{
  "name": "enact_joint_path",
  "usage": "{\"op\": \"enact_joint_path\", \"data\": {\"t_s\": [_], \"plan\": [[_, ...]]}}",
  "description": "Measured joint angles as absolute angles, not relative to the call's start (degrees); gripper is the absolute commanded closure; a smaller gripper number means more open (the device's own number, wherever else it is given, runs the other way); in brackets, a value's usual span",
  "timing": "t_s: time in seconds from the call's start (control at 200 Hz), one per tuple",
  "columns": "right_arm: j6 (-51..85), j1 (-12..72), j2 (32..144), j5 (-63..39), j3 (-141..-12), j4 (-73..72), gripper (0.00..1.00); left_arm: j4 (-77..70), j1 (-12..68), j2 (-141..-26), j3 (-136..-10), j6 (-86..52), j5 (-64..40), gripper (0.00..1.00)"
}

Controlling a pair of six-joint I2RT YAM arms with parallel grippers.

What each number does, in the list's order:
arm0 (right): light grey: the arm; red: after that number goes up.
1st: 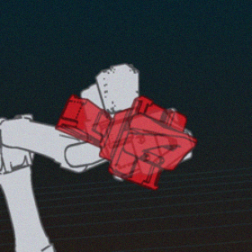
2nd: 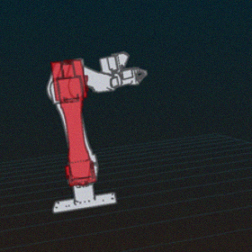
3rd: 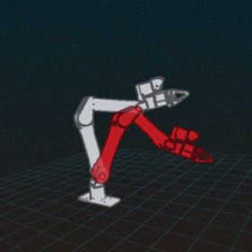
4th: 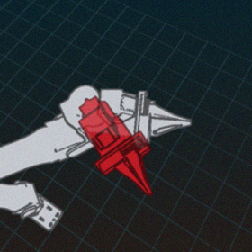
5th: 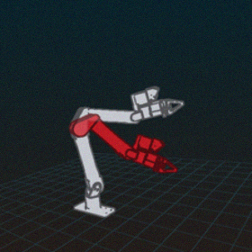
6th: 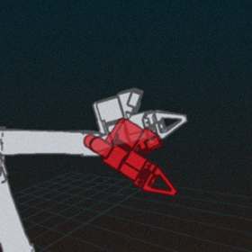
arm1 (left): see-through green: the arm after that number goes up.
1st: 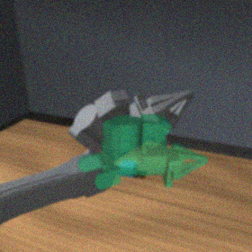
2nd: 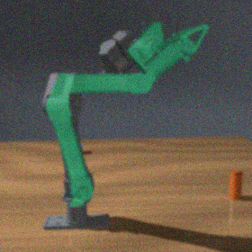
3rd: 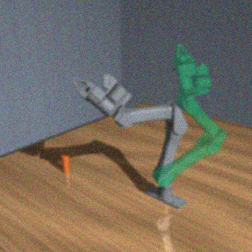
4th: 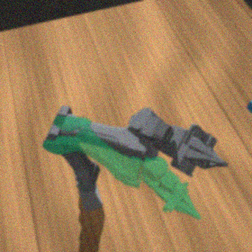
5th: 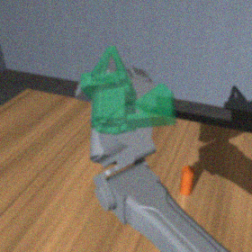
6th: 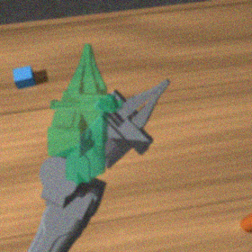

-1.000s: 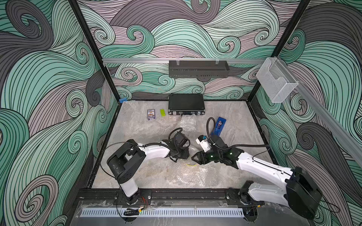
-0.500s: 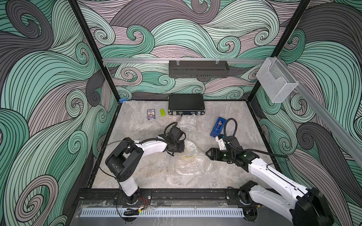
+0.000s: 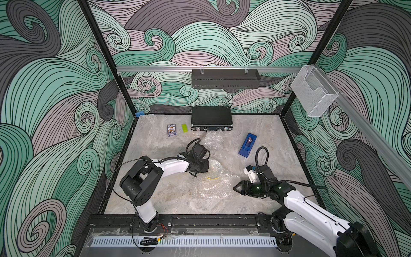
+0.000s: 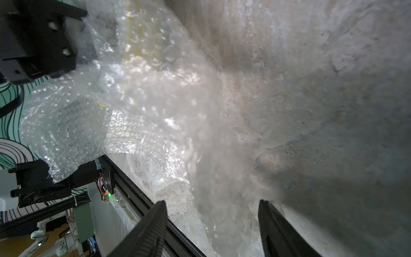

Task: Wrap bowls in bubble wrap
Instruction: Wrap the bowl in bubble wrap.

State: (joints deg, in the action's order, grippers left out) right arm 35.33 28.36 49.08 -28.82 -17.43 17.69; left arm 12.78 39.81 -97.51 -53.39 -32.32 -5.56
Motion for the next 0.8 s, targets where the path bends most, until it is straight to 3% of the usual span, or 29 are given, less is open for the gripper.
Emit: {"op": "enact_joint_path", "data": {"t_s": [0.24, 0.34, 0.801], "plan": [[36.62, 28.36, 46.89, -32.47, -18.2, 12.16, 0.79, 11.35, 39.62, -97.67, -52.66, -32.34, -6.28, 0.85], [36.69, 28.42, 49.67, -34.04, -20.45, 10.24, 0.91, 10.66, 39.48, -97.93, -52.62, -32.34, -6.85, 0.85], [36.45, 35.27, 73.91, -34.63, -40.14, 3.84, 0.99, 6.39, 39.66, -98.04, -50.72, -32.36, -8.62, 0.9]]}}
